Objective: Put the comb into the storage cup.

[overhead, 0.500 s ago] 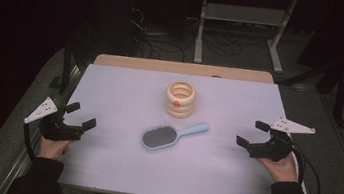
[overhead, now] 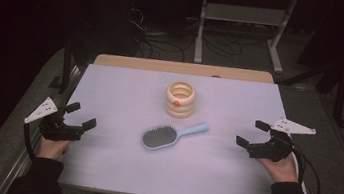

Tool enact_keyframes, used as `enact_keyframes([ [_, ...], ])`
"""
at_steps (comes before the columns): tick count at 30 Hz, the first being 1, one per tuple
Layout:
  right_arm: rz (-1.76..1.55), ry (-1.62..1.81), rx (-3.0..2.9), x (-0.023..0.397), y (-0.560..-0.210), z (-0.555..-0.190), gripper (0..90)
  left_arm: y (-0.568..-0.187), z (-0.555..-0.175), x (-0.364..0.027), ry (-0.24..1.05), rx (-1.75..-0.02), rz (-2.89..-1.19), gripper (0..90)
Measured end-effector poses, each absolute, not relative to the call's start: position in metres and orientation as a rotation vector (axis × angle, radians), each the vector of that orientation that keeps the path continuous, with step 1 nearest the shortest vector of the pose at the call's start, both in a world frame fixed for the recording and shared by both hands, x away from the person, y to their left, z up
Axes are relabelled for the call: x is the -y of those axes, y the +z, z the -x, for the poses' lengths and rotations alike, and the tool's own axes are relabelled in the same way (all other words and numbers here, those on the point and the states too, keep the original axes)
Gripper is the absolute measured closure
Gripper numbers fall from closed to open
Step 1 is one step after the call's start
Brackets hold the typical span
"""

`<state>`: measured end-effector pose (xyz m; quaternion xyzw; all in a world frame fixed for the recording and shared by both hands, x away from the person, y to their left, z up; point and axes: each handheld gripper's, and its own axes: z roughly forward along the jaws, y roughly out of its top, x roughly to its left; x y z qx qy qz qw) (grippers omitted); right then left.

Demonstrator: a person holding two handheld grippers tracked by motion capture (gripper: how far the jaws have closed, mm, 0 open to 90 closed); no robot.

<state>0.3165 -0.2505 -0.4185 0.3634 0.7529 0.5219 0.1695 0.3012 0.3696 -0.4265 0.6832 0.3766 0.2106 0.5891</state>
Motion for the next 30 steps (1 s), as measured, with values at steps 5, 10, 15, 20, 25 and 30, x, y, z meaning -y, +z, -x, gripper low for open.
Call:
enact_keyframes([
  [5, -1.026, 1.489, -2.13, 0.251, -0.416, -0.315, 0.0, -0.426, -0.301, -0.369, 0.49, -0.871, -1.592, 0.0],
  [10, -1.023, 1.483, -2.141, 0.253, -0.41, -0.314, 0.0, -0.426, -0.299, -0.368, 0.489, -0.87, -1.597, 0.0],
  [15, -1.009, 1.481, -2.138, 0.256, -0.405, -0.313, 0.0, -0.425, -0.297, -0.367, 0.498, -0.869, -1.597, 0.0],
  [20, -0.993, 1.509, -2.137, 0.256, -0.396, -0.312, 0.0, -0.424, -0.294, -0.365, 0.496, -0.863, -1.593, 0.0],
  [25, -0.969, 1.478, -2.195, 0.255, -0.389, -0.315, 0.0, -0.425, -0.295, -0.365, 0.5, -0.866, -1.602, 0.0],
  [30, -0.958, 1.48, -2.198, 0.253, -0.385, -0.317, 0.0, -0.426, -0.295, -0.365, 0.5, -0.868, -1.597, 0.0],
])
